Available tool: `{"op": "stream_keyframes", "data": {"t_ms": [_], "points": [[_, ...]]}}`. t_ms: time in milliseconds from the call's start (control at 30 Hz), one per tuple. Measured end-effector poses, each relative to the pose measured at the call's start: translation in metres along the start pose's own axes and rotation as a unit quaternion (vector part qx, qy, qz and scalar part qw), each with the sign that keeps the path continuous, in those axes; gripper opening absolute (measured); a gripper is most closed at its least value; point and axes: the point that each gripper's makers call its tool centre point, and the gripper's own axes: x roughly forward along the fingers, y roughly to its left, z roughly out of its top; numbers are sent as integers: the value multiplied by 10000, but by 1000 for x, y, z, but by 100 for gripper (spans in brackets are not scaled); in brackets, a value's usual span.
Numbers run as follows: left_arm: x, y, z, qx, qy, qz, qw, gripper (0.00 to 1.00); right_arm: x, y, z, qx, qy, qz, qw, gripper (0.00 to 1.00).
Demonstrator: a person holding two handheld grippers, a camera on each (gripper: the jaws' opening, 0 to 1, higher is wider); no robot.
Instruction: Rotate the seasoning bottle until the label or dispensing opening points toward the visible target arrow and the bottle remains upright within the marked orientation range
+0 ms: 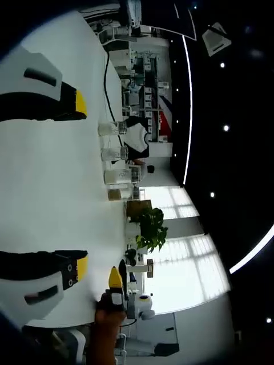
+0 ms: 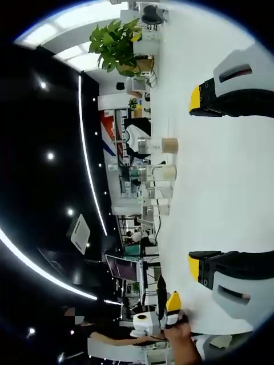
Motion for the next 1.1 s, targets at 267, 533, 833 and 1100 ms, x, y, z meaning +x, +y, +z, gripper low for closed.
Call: {"op": "stream_keyframes", "data": {"t_ms": [267,533,833,1100], "points": [[-3,7,3,-286,-100,56,9995,100,0,1,3,-17,-73,22,10000,99],[-2,2,4,-127,-106,8,9999,100,-4,0,8,31,-226,-20,9997,99],[-3,0,5,-54,-120,-17,9999,100,-2,4,4,-53,-106,58,9999,99],[-4,0,6,-73,-143,-34,9999,100,-1,5,3,-79,-80,57,9999,99]]}}
